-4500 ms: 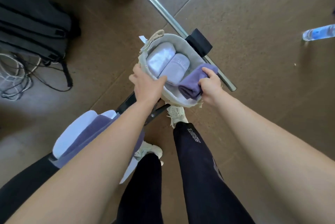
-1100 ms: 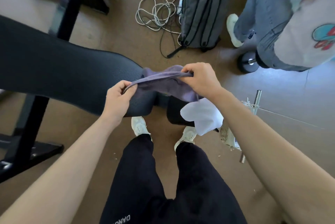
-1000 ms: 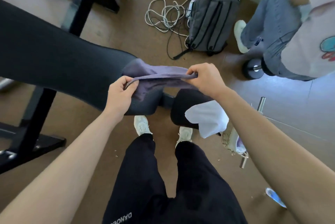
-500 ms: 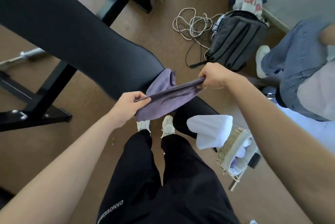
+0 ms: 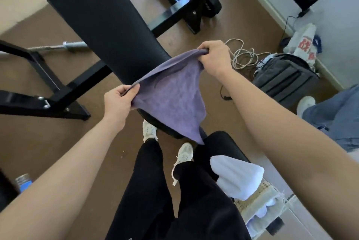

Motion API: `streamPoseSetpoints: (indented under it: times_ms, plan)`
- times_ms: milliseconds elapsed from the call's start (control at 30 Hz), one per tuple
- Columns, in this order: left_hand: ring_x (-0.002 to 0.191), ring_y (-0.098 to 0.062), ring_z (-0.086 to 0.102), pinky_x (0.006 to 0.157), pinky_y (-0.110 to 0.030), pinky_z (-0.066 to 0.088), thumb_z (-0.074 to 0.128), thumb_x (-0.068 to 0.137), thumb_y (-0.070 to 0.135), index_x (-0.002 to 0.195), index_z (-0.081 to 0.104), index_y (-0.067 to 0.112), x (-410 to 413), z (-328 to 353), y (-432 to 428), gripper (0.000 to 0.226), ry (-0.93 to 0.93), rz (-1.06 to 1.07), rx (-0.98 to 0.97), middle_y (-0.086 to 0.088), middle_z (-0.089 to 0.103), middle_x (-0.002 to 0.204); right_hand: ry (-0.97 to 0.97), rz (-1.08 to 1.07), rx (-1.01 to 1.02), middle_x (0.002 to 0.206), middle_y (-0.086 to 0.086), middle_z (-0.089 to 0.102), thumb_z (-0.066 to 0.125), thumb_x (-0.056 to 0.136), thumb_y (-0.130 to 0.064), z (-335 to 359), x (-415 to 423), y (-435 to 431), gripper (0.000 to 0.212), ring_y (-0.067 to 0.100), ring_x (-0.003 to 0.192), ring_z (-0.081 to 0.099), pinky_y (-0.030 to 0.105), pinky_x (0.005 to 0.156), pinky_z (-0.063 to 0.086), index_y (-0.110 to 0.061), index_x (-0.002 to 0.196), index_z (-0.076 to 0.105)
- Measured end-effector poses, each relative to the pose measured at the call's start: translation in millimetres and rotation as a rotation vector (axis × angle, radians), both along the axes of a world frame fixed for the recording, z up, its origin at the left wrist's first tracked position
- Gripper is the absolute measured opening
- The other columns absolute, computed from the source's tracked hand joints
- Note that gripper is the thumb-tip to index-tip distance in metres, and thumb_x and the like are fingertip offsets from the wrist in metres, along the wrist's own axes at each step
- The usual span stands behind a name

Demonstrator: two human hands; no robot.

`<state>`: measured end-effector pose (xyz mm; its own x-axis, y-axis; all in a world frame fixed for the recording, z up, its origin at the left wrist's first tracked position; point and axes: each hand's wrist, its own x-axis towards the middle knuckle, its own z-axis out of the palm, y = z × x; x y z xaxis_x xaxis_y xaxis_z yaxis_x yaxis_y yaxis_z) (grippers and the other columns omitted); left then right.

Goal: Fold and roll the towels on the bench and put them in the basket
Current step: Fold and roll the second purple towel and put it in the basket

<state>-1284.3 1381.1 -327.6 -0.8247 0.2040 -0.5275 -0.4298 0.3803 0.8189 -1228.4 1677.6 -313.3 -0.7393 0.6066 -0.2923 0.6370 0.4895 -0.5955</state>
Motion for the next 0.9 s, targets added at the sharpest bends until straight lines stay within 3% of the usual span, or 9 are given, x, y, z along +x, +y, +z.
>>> streamPoseSetpoints:
  times_ms: [133,267,367,467,633,767,900]
  plan:
    - [0.103,-0.017,0.072,0.086,-0.032,0.062,0.07,0.098,0.028,0.109,0.075,0.016,-52,-25,-13,0.016,-0.018,0.14,-0.008,-0.002,0.076,0.108,0.034,0.021,-0.083,0.088,0.003,0.074,0.066,0.078,-0.017,-31,-62,-1,0.014,0.022,0.086,0.07,0.046,0.077,0.061,-0.021,0.086,0.077]
    - [0.118,-0.019,0.067,0.102,-0.035,0.056,0.069,0.099,0.035,0.132,0.069,0.013,-103,-45,-20,0.039,-0.084,0.293,-0.005,-0.001,0.072,0.128,0.14,-0.037,-0.236,0.084,0.001,0.071,0.073,0.088,-0.025,-61,-121,-4,0.008,0.017,0.086,0.067,0.042,0.078,0.059,-0.016,0.086,0.074]
    - [0.12,-0.019,0.065,0.107,-0.04,0.053,0.064,0.101,0.04,0.124,0.069,0.02,-137,-53,-22,0.031,-0.151,0.366,0.031,0.002,0.071,0.129,0.195,-0.059,-0.295,0.088,0.007,0.073,0.07,0.092,-0.024,-75,-166,-5,0.015,0.015,0.086,0.065,0.044,0.084,0.058,-0.01,0.093,0.074]
    - [0.116,-0.02,0.067,0.105,-0.042,0.055,0.064,0.101,0.038,0.118,0.069,0.023,-169,-61,-22,0.024,-0.148,0.399,0.035,0.003,0.071,0.124,0.21,-0.037,-0.29,0.075,-0.006,0.064,0.065,0.097,-0.025,-88,-206,-5,0.017,0.01,0.076,0.056,0.035,0.072,0.049,-0.014,0.086,0.072]
    - [0.111,-0.017,0.067,0.101,-0.04,0.057,0.066,0.101,0.037,0.111,0.069,0.027,-234,-77,-22,0.015,-0.111,0.514,0.026,0.007,0.071,0.116,0.222,-0.045,-0.284,0.072,-0.006,0.059,0.058,0.101,-0.028,-110,-265,-6,0.026,0.008,0.071,0.05,0.028,0.066,0.042,-0.011,0.085,0.069]
    - [0.11,-0.019,0.067,0.098,-0.04,0.059,0.061,0.104,0.039,0.101,0.068,0.03,-274,-88,-23,0.012,-0.066,0.528,-0.026,0.005,0.071,0.112,0.216,-0.025,-0.261,0.077,-0.001,0.06,0.055,0.101,-0.029,-123,-303,-10,0.028,0.012,0.075,0.052,0.034,0.07,0.044,-0.008,0.089,0.068]
    - [0.109,-0.015,0.065,0.098,-0.037,0.056,0.058,0.105,0.041,0.106,0.067,0.029,-309,-98,-26,0.015,-0.033,0.543,-0.073,0.008,0.069,0.11,0.251,-0.007,-0.298,0.084,-0.001,0.062,0.054,0.105,-0.024,-120,-336,-16,0.022,0.012,0.081,0.055,0.031,0.074,0.047,-0.012,0.098,0.071]
